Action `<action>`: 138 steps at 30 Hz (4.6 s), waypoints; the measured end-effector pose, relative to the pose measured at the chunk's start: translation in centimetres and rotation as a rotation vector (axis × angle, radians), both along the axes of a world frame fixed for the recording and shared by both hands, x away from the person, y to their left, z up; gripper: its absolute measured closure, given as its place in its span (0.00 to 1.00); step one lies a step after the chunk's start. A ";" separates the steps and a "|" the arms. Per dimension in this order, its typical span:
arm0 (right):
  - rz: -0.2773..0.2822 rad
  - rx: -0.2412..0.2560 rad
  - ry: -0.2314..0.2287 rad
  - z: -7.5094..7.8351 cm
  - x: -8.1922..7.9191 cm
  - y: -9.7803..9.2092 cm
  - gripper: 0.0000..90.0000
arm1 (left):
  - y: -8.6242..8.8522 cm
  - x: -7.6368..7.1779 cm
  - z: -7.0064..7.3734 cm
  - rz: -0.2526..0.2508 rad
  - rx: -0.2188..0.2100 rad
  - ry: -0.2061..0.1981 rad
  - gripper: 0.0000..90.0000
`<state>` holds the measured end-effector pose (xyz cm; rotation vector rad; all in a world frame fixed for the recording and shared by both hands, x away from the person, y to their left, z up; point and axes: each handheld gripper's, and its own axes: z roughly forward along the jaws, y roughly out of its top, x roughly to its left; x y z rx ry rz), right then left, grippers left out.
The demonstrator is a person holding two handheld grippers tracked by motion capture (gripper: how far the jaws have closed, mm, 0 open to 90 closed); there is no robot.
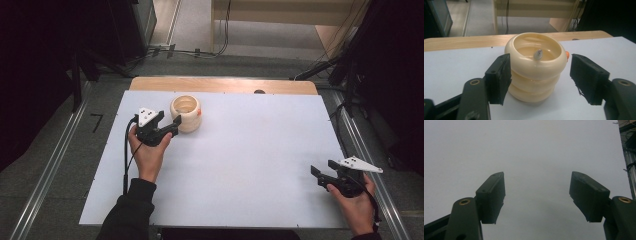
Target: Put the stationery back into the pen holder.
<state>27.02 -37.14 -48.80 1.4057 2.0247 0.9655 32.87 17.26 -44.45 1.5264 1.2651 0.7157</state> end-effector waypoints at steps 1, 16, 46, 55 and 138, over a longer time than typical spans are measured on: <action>0.001 0.000 0.001 0.0 0.0 0.0 0.30 | 0.0 0.0 0.0 -0.001 0.004 0.004 0.35; -0.002 0.002 0.007 -0.1 0.0 -0.1 0.30 | 0.7 0.0 -0.9 0.018 0.010 0.044 0.28; -0.008 0.005 0.000 0.0 -0.3 -0.3 0.30 | 1.7 -0.2 -2.5 0.029 0.013 0.110 0.25; -0.006 0.004 -0.005 0.1 -0.3 -0.2 0.30 | 2.2 -0.9 -2.5 0.036 0.012 0.111 0.24; -0.007 -0.005 -0.009 0.2 -0.5 -0.2 0.29 | 2.3 -6.6 -3.6 -0.013 0.052 0.117 0.22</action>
